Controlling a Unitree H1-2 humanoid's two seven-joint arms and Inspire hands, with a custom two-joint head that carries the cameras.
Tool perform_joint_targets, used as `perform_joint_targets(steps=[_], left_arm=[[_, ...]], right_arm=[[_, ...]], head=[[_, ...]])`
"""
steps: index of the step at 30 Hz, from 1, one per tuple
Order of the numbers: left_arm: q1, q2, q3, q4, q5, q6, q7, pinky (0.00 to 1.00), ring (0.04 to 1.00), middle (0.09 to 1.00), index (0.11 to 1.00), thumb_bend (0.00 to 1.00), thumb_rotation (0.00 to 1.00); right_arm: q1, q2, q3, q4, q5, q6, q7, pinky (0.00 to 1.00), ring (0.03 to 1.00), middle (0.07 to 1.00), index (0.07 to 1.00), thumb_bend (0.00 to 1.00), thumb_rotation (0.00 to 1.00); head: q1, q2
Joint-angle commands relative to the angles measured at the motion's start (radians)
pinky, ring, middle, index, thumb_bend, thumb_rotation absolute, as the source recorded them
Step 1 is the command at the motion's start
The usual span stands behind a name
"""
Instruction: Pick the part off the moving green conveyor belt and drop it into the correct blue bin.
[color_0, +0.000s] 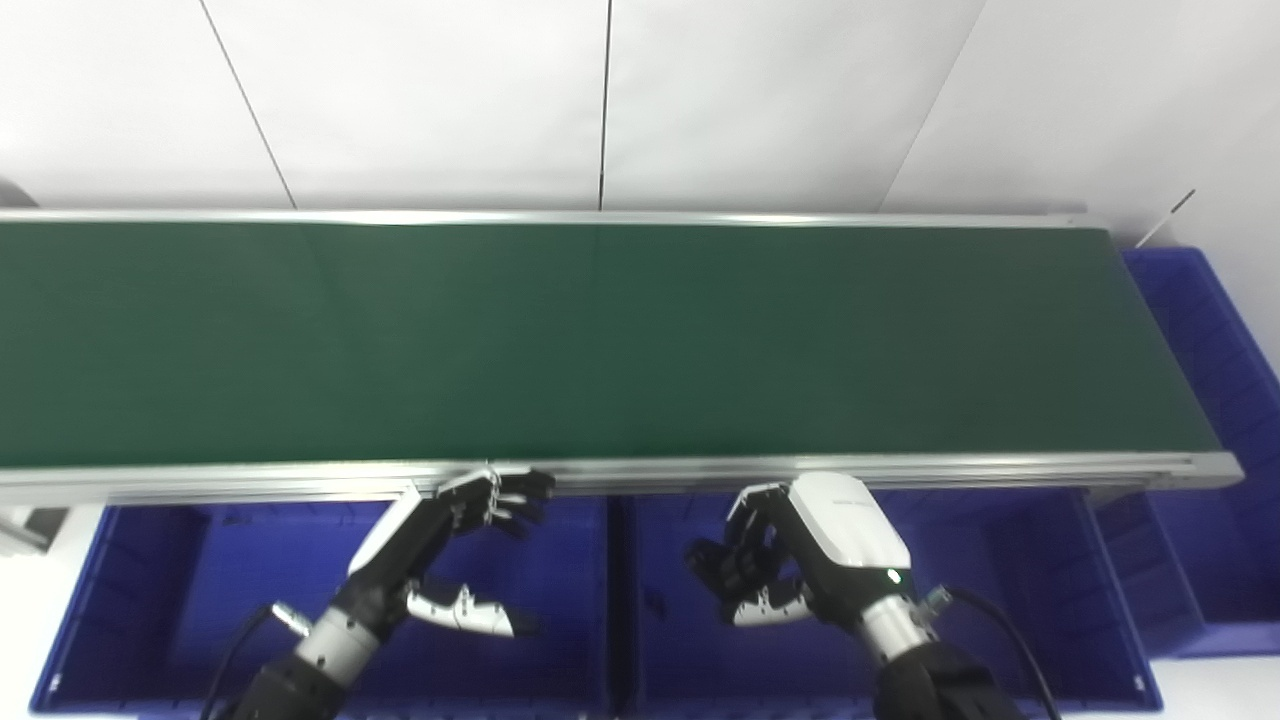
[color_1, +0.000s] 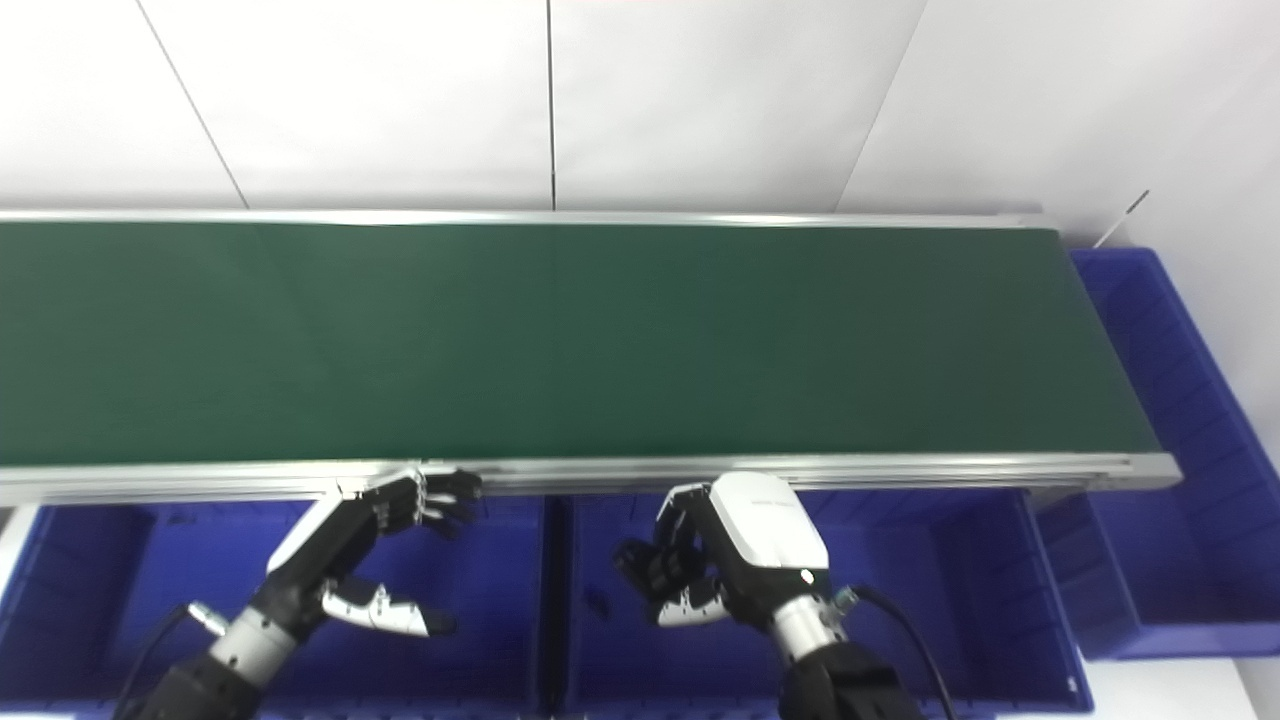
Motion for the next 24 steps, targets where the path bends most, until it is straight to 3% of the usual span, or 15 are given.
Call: perform_joint_targets(steps=[1,3,4,5,6,10,13,18,20,24], left_arm=[[-0.001,0.005,0.015,-0.03,-0.013,-0.034,-0.014,0.57,0.663,0.741,0.745,0.87,0.2],[0.001,0.006,0.023,-0.032,-0.016,-0.034,-0.022,0.57,0.661,0.739,0.744,0.87,0.2],[0.002,0.006,0.026,-0.032,-0.017,-0.034,-0.025,0.57,0.662,0.741,0.745,0.87,0.2],[0.003,0.006,0.03,-0.032,-0.019,-0.034,-0.029,0.57,0.664,0.742,0.745,0.87,0.19],[0.003,0.005,0.034,-0.031,-0.022,-0.034,-0.034,0.58,0.669,0.743,0.746,0.87,0.19],[0.007,0.001,0.047,-0.033,-0.029,-0.034,-0.053,0.58,0.674,0.744,0.746,0.87,0.19],[0.009,-0.001,0.054,-0.038,-0.033,-0.034,-0.064,0.58,0.672,0.743,0.746,0.87,0.19],[0.012,-0.004,0.065,-0.039,-0.039,-0.034,-0.079,0.58,0.676,0.744,0.745,0.87,0.19],[0.013,-0.003,0.069,-0.04,-0.041,-0.033,-0.083,0.59,0.679,0.746,0.744,0.87,0.19],[0.019,-0.002,0.078,-0.042,-0.039,-0.034,-0.085,0.59,0.677,0.745,0.744,0.88,0.19]], right_arm=[[-0.015,-0.016,0.016,0.002,-0.016,-0.039,-0.017,0.4,0.435,0.419,0.518,0.52,0.0],[-0.028,-0.026,0.038,0.011,-0.037,-0.014,0.022,0.44,0.481,0.433,0.52,0.52,0.0],[-0.04,-0.033,0.054,0.011,-0.061,0.007,0.072,0.59,0.591,0.477,0.5,0.52,0.0],[-0.05,-0.037,0.07,0.009,-0.09,0.028,0.121,0.77,0.723,0.655,0.589,0.55,0.17],[-0.058,-0.04,0.084,0.008,-0.119,0.044,0.162,0.87,0.79,0.735,0.705,0.61,0.29],[-0.047,-0.033,0.095,-0.005,-0.172,0.051,0.169,0.98,0.901,0.868,0.84,0.7,0.48],[-0.025,-0.023,0.081,-0.024,-0.179,0.043,0.137,1.0,0.987,0.974,0.905,0.75,0.6],[0.032,0.003,0.041,-0.035,-0.081,-0.04,-0.054,1.0,1.0,0.999,0.896,0.8,0.51],[0.06,0.034,0.009,-0.042,0.037,-0.078,-0.122,0.99,0.997,1.0,0.902,0.79,0.45],[0.095,0.079,-0.033,-0.057,0.25,-0.138,-0.17,0.83,0.96,0.984,0.931,0.78,0.41]], head=[[-0.005,0.001],[-0.008,0.003],[-0.009,0.003],[-0.011,0.005],[-0.012,0.005],[-0.012,0.008],[-0.009,0.014],[-0.008,0.015],[-0.008,0.014],[-0.002,0.014]])
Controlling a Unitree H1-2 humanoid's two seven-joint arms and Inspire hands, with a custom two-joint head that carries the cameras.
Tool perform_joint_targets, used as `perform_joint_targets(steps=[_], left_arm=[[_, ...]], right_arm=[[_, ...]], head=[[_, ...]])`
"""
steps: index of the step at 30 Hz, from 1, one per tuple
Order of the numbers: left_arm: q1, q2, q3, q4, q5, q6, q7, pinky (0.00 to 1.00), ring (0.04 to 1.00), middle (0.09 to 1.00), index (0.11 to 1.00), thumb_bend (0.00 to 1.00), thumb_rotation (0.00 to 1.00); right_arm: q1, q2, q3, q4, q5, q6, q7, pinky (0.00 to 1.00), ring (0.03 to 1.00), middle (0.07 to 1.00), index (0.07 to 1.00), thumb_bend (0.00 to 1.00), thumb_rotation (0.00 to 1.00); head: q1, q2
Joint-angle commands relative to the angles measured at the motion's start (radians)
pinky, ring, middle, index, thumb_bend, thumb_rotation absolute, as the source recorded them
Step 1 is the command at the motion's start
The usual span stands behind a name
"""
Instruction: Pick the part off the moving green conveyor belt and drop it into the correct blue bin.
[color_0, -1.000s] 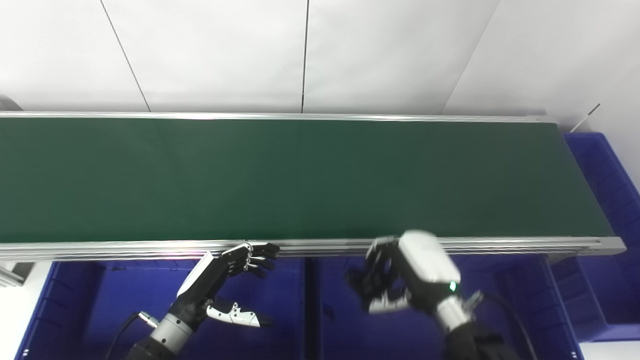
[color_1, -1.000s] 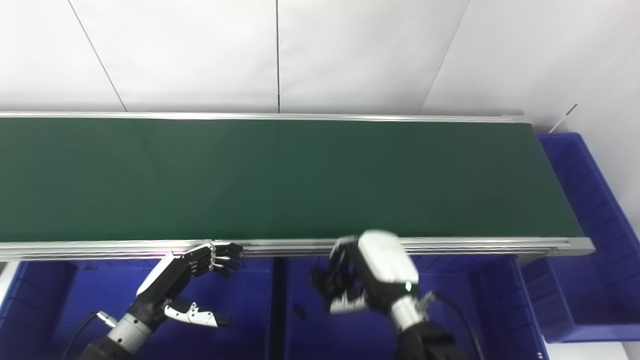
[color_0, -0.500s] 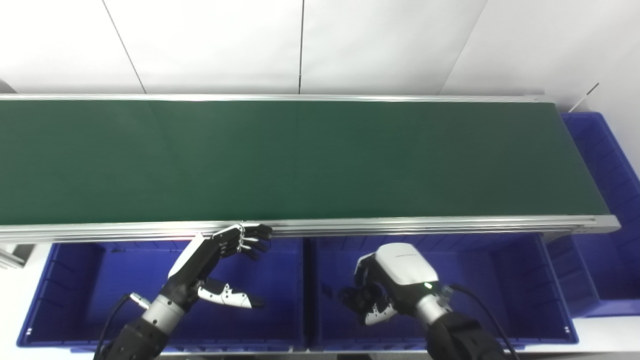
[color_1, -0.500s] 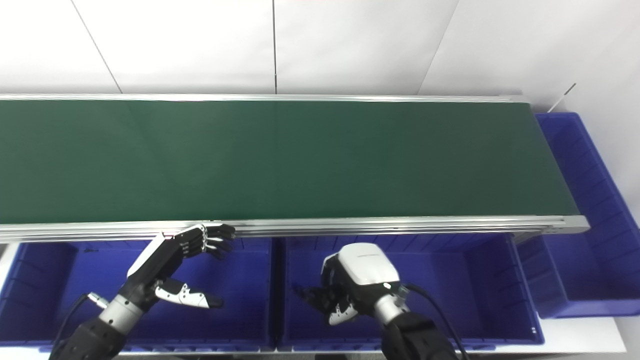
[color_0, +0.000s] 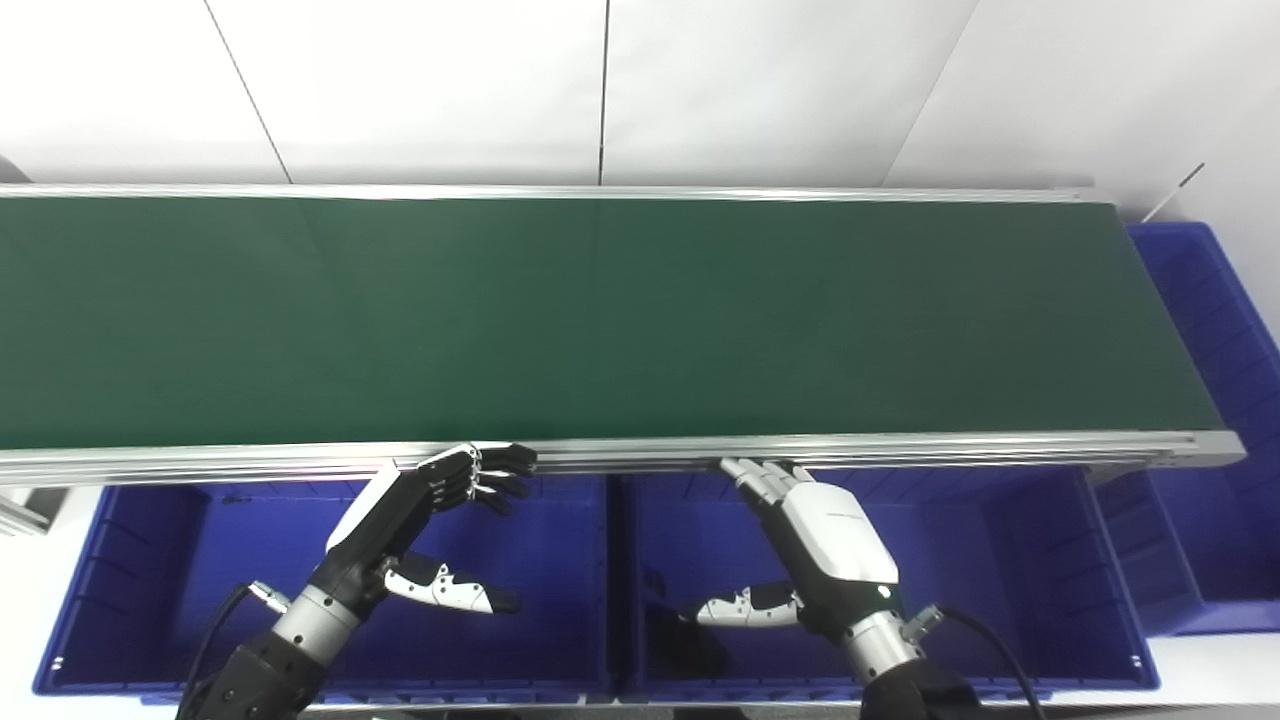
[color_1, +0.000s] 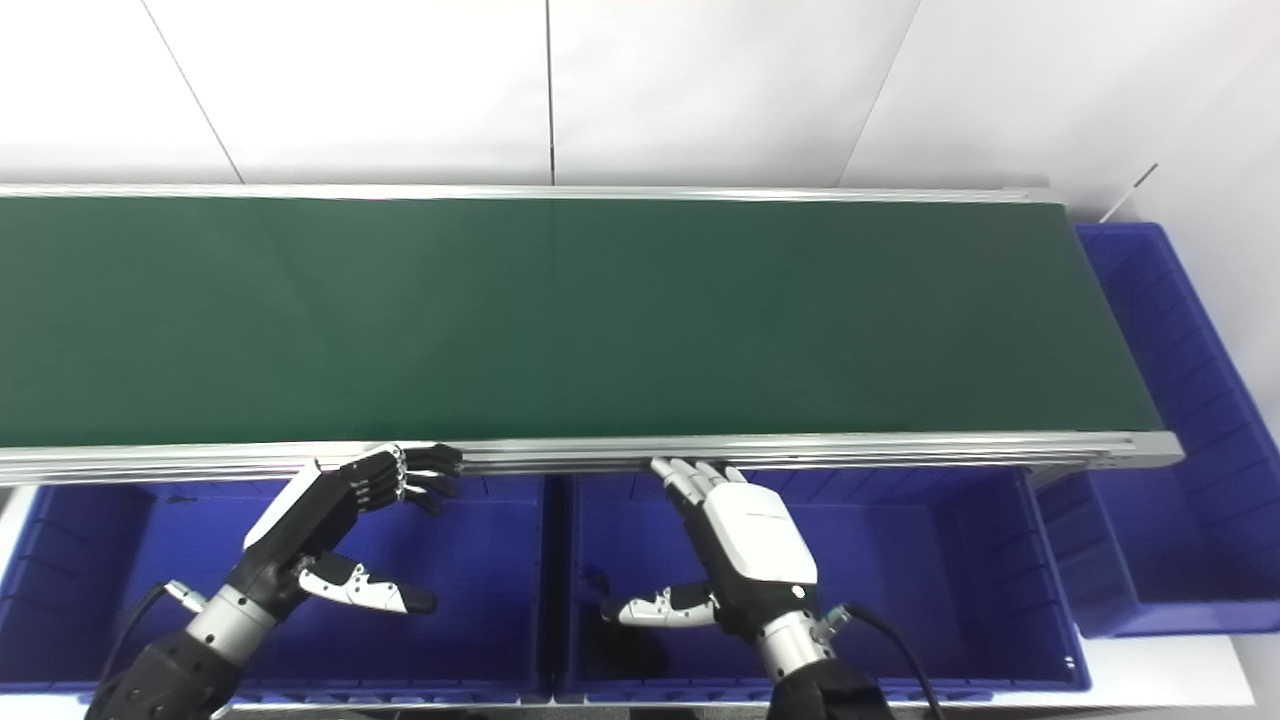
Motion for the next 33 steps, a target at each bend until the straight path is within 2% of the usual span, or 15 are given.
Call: perform_joint_targets(steps=[1,5,9,11,20,23,33], left_arm=[[0.003,-0.001,0.014,-0.036,-0.019,-0.033,-0.004,0.59,0.676,0.743,0.743,0.88,0.18],[0.005,-0.002,0.019,-0.039,-0.01,-0.034,-0.004,0.58,0.661,0.737,0.744,0.87,0.18],[0.009,-0.003,0.022,-0.041,-0.013,-0.034,-0.01,0.58,0.656,0.735,0.744,0.87,0.19],[0.011,-0.002,0.022,-0.04,-0.022,-0.034,-0.018,0.58,0.667,0.74,0.744,0.86,0.17],[0.015,-0.003,0.02,-0.047,-0.013,-0.034,-0.018,0.58,0.687,0.764,0.754,0.85,0.17],[0.015,-0.001,0.017,-0.041,-0.021,-0.033,-0.029,0.59,0.709,0.779,0.766,0.85,0.17],[0.019,-0.015,0.018,-0.025,-0.011,-0.034,-0.029,0.62,0.734,0.797,0.78,0.85,0.19]], right_arm=[[0.003,0.011,-0.013,-0.045,0.095,-0.084,-0.039,0.81,0.953,0.978,0.935,0.78,0.42],[0.016,0.02,-0.024,-0.036,0.211,-0.117,-0.041,0.72,0.898,0.957,0.928,0.79,0.43],[0.023,0.018,-0.021,-0.043,0.236,-0.098,-0.023,0.67,0.849,0.947,0.93,0.8,0.46],[0.025,0.016,-0.021,-0.042,0.25,-0.097,-0.018,0.65,0.815,0.927,0.93,0.8,0.45],[0.02,0.0,-0.023,-0.025,0.34,-0.096,0.013,0.7,0.801,0.877,0.914,0.82,0.38],[0.02,-0.001,-0.028,-0.006,0.382,-0.138,0.001,0.71,0.798,0.859,0.891,0.83,0.34],[0.024,-0.005,-0.041,0.033,0.442,-0.197,-0.014,0.74,0.782,0.825,0.855,0.82,0.28]], head=[[0.002,0.0],[0.008,-0.002],[0.012,-0.003],[0.013,-0.003],[0.024,-0.002],[0.035,-0.01],[0.05,-0.042]])
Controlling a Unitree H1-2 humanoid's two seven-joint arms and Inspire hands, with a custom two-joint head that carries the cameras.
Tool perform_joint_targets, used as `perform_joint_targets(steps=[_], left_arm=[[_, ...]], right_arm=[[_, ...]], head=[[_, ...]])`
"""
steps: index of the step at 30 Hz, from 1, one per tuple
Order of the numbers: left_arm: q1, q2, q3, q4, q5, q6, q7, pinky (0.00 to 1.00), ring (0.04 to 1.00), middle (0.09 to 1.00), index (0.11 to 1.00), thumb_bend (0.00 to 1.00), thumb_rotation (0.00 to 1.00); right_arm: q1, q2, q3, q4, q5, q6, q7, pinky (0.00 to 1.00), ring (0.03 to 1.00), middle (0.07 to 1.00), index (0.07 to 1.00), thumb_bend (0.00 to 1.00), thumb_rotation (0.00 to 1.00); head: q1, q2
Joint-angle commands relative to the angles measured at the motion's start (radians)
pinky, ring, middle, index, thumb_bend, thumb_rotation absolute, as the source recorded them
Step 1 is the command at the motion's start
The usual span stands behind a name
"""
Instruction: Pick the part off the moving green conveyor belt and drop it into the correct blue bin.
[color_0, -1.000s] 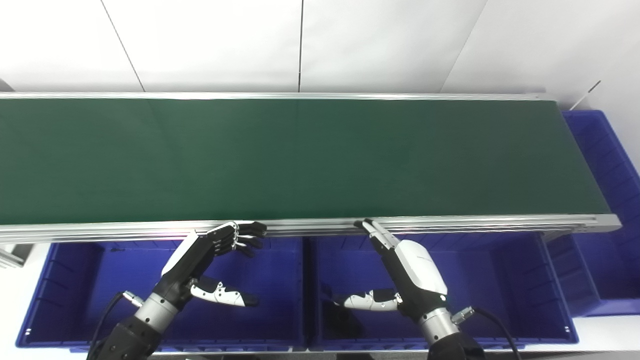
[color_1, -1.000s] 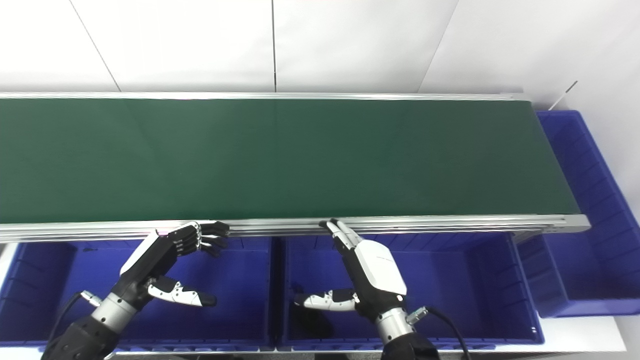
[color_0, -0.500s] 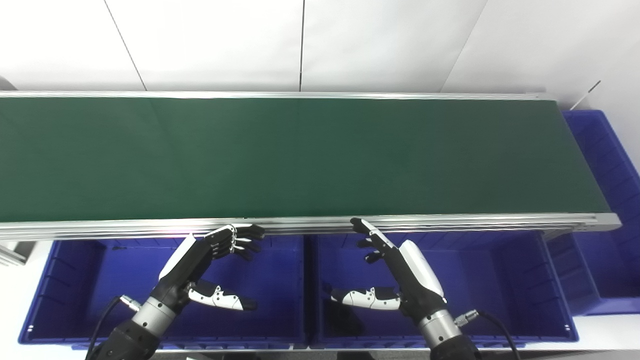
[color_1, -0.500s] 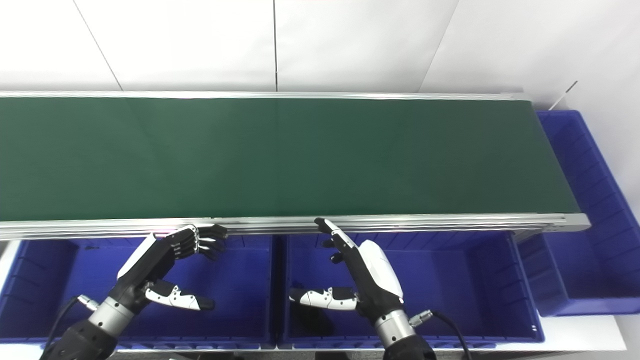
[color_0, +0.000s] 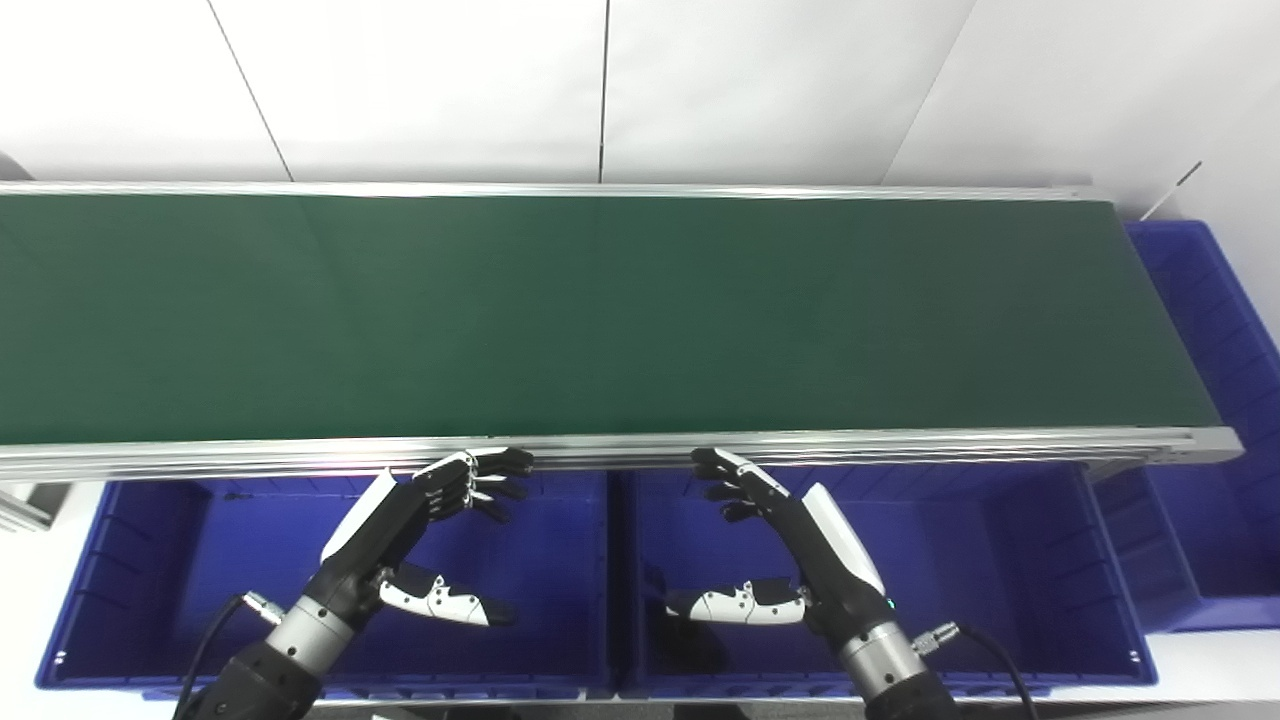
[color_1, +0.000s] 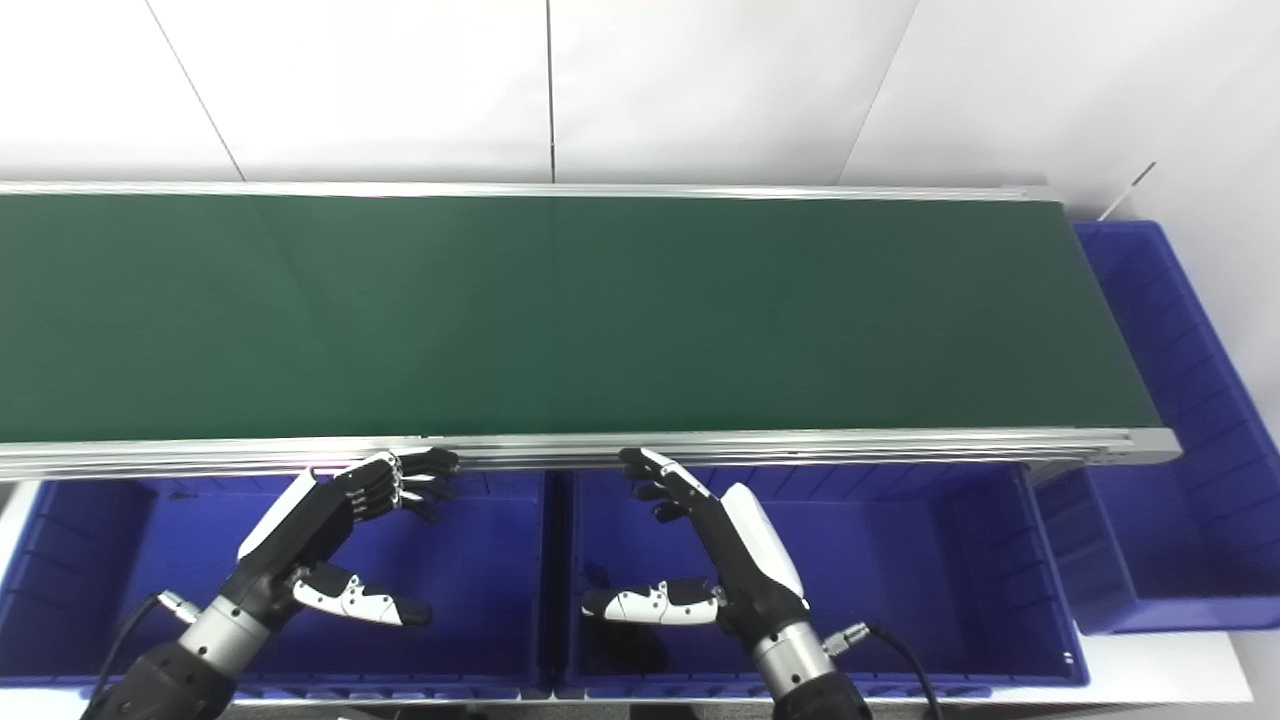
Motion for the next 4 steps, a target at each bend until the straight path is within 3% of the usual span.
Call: perform_joint_targets(steps=[1,4], left_arm=[[-0.006,-0.01,0.004,-0.008,-0.01,-0.034,0.0,0.62,0.736,0.798,0.78,0.86,0.19],[-0.01,-0.012,0.004,-0.001,-0.003,-0.034,0.003,0.62,0.738,0.801,0.781,0.86,0.2]], right_arm=[[-0.001,-0.003,-0.005,-0.008,0.01,-0.085,-0.018,0.74,0.781,0.823,0.853,0.81,0.28],[-0.004,-0.004,-0.005,0.002,0.014,-0.09,-0.018,0.73,0.78,0.82,0.853,0.81,0.28]], head=[[-0.001,-0.003],[-0.001,-0.011]])
